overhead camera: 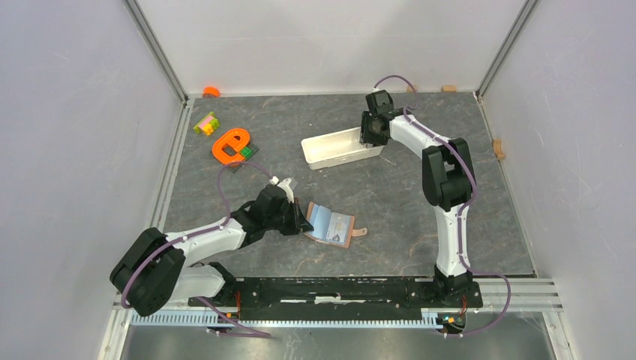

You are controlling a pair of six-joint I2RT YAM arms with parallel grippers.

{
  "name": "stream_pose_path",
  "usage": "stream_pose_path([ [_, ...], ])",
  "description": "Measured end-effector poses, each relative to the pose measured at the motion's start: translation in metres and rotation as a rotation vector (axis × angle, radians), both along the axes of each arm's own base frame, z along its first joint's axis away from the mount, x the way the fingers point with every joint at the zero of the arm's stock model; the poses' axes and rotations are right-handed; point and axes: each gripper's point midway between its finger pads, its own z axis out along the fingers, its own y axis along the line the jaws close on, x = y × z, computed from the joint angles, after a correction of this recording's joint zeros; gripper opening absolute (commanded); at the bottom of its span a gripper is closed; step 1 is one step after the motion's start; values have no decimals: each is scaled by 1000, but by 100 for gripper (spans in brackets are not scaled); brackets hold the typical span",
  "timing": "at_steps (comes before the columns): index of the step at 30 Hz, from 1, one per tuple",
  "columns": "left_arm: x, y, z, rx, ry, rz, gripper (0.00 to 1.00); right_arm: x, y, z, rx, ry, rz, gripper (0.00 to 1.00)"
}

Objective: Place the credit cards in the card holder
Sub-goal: Pick up the credit card from the storage box.

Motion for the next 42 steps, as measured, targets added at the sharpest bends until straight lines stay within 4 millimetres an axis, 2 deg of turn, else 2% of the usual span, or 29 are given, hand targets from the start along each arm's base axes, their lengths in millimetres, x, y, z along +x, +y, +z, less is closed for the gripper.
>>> stream_pose_path([
  [17, 1, 1, 0, 0, 0, 4, 2, 4, 2, 4, 14, -18, -11, 40],
  [30, 1, 2, 1, 2, -7, 0, 2, 8, 3, 24, 32, -63, -20, 35],
  [42, 2, 3, 1, 2, -8, 5, 2, 8, -1, 21, 26, -60, -57, 44],
])
